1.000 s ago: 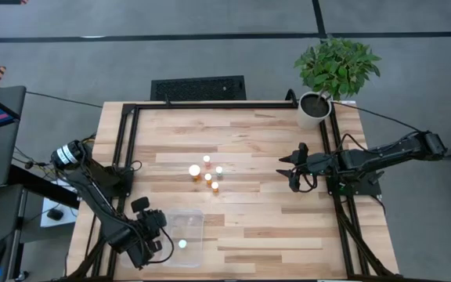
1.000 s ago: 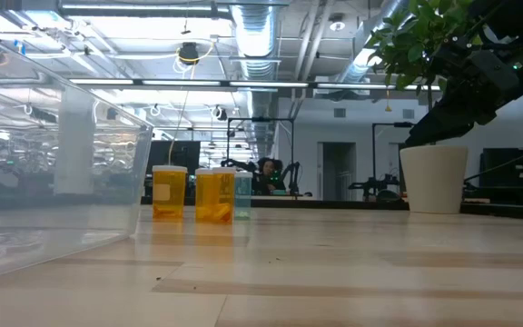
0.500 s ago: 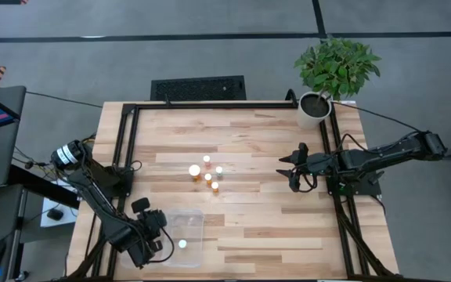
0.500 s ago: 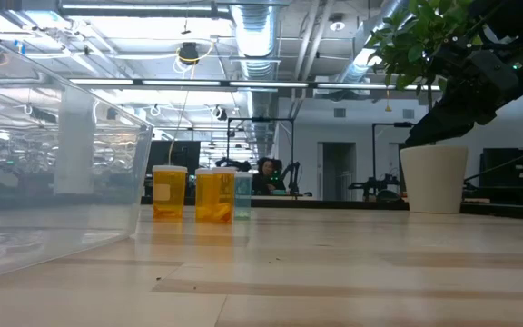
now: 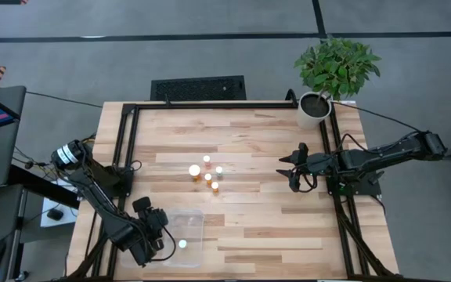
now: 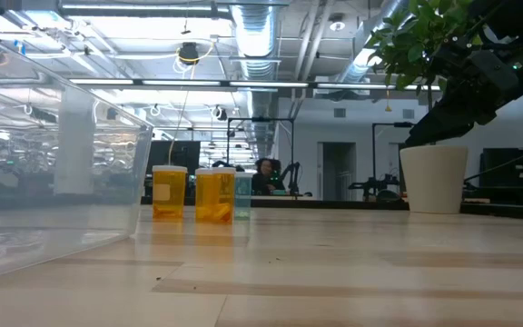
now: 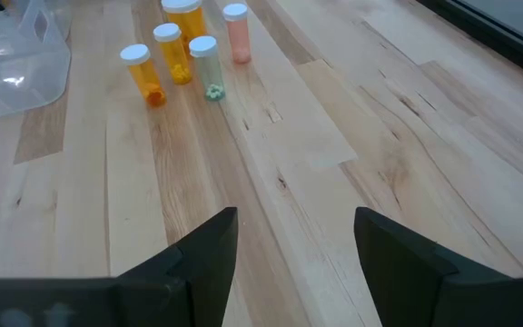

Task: Pick and place medicine bottles into bin by pill shape (circle, oval)
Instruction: Put the blue pill bottle into the left transparent bin, then put the bottom small orange pill bottle into the left transparent bin

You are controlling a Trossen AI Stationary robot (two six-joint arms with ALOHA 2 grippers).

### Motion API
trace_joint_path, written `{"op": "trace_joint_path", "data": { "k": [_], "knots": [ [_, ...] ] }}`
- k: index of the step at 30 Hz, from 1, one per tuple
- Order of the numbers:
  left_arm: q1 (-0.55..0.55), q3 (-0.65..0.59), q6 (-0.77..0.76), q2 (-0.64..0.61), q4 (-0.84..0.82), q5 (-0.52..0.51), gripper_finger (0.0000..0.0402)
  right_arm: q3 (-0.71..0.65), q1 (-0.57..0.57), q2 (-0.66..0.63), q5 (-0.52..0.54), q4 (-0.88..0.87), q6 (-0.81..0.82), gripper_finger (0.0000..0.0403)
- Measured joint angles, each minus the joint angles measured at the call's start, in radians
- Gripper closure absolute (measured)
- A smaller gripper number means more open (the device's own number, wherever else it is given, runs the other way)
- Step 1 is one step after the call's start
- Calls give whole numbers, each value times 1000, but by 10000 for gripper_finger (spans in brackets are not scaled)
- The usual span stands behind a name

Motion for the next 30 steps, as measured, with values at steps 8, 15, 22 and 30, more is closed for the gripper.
{"op": "trace_joint_path", "data": {
  "k": [8, 15, 22, 30],
  "knots": [
    [4, 0, 0, 0, 0, 16, 181, 0, 0, 0, 0, 0, 0, 168],
    [6, 33, 0, 0, -36, 18, 175, 0, 0, 0, 0, 0, 0, 168],
    [6, 84, 1, 0, -100, 19, 175, 0, 0, 0, 0, 0, 0, 168],
    [15, 187, 41, 0, -219, 17, 175, 0, 0, 0, 0, 0, 0, 168]
  ]
}}
